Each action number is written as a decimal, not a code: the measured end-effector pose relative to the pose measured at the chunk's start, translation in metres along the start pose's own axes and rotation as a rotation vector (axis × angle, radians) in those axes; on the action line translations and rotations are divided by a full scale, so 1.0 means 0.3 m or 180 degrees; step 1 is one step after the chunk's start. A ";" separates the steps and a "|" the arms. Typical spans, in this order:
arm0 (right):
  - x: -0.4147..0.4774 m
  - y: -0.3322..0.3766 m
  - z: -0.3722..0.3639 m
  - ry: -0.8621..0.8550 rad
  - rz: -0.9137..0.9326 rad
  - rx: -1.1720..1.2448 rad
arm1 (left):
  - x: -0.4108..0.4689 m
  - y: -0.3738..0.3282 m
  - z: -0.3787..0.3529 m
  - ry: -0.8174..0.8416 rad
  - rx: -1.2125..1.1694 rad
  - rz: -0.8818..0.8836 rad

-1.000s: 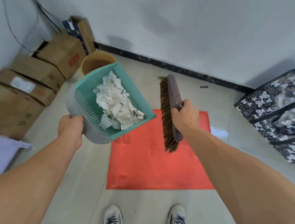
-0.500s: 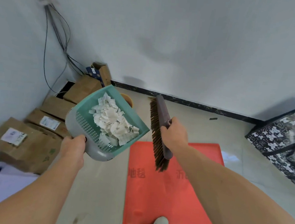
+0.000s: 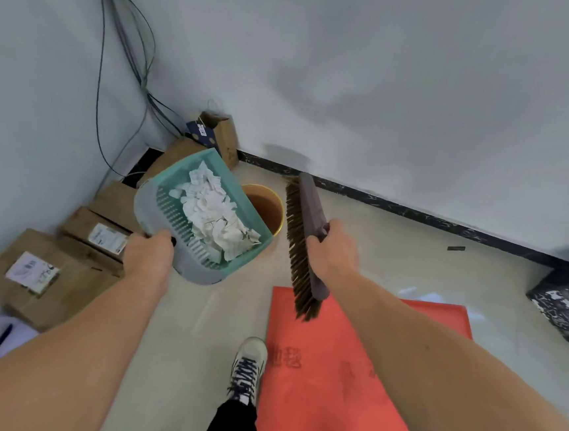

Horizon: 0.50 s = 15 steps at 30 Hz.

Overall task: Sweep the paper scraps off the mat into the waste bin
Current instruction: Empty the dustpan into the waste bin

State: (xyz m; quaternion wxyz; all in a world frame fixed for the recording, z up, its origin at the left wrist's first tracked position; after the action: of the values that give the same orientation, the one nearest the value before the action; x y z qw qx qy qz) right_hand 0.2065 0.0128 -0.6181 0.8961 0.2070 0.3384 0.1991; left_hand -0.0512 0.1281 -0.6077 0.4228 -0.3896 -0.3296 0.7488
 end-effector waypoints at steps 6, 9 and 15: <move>0.218 0.145 -0.197 0.0026 -0.0178 -0.0066 | 0.294 0.060 -0.197 0.0446 0.0613 -0.0162; 0.317 0.201 -0.288 0.0092 -0.0339 -0.0099 | 0.407 0.074 -0.286 0.0754 0.0939 -0.0278; 0.465 0.262 -0.406 0.0182 -0.0548 -0.0168 | 0.544 0.098 -0.456 0.1117 0.1474 -0.0514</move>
State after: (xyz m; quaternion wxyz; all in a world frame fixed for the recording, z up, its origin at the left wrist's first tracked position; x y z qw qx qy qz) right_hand 0.2021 0.1766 -0.7349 0.9050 0.1476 0.3751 0.1360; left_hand 0.0006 0.2833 -0.7471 0.6091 -0.3788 -0.1020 0.6893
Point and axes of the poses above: each hand's wrist, its own x-axis towards the middle knuckle, its own z-axis out of the back of the hand, y = z × x, the point moved 2 cm from there along x, towards the middle knuckle, and after that the axes turned 12 degrees about -z, right-handed, at the moved point
